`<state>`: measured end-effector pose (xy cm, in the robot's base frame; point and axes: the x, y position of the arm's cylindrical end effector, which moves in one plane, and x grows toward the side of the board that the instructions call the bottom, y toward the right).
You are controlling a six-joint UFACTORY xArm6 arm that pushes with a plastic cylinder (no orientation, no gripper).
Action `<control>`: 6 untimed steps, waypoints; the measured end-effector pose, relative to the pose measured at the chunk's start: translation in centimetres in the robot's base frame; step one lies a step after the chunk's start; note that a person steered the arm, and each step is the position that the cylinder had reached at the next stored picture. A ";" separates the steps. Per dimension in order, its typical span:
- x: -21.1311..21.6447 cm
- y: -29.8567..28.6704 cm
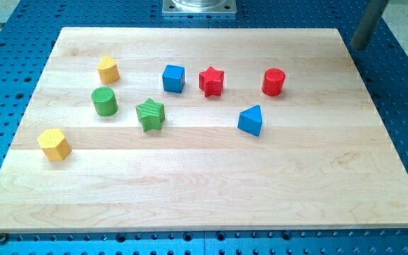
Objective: Place the red circle into the triangle
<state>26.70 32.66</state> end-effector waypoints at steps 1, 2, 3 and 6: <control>6.9 -2.3; 7.7 -3.3; 7.7 -4.6; 12.6 -20.5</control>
